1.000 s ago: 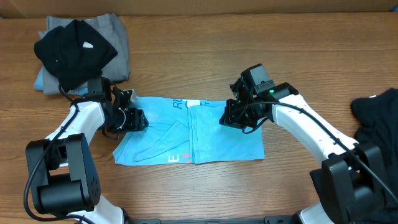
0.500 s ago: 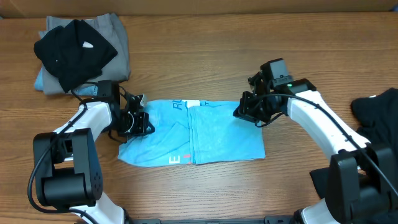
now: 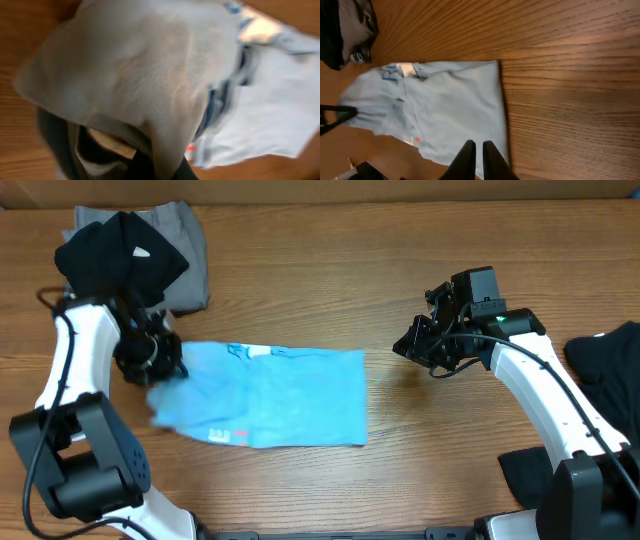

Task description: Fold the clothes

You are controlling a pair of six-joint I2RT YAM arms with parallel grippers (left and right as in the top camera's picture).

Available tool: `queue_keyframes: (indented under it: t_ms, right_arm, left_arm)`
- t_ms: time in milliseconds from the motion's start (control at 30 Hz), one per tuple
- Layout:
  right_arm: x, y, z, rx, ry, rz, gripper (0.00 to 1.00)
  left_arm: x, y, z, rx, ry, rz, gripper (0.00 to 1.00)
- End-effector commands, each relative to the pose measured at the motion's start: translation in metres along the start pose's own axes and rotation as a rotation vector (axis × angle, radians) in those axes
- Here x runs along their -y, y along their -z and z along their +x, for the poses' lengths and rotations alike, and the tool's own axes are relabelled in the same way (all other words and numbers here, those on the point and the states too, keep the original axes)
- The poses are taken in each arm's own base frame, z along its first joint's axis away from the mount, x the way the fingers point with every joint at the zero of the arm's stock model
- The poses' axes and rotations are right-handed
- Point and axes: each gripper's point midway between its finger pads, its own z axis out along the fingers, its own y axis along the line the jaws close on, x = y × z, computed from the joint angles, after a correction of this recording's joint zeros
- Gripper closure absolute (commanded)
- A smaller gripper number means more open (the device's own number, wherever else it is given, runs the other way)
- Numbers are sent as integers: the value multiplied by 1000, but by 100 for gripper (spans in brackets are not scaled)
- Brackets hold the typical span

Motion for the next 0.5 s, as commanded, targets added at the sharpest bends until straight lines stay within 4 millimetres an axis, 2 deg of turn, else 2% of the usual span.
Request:
queue_keyframes:
  t_ms: [0,100,333,467]
  right_arm:
    - [-10,12,-9,47,34,-18,90]
    - [-10,12,-9,47,34,-18,90]
    - [-9,13,-9,48,32,-18,90]
    - [-9,13,-10,49,32,-16,90]
  left_arm:
    - [37,44,-14,120,-69,-16,96]
    - [64,44,-10,108,-118,-13,96]
    - [139,19,18,35,-260,-24,96]
    - [169,8,36,19,-322,-83,96]
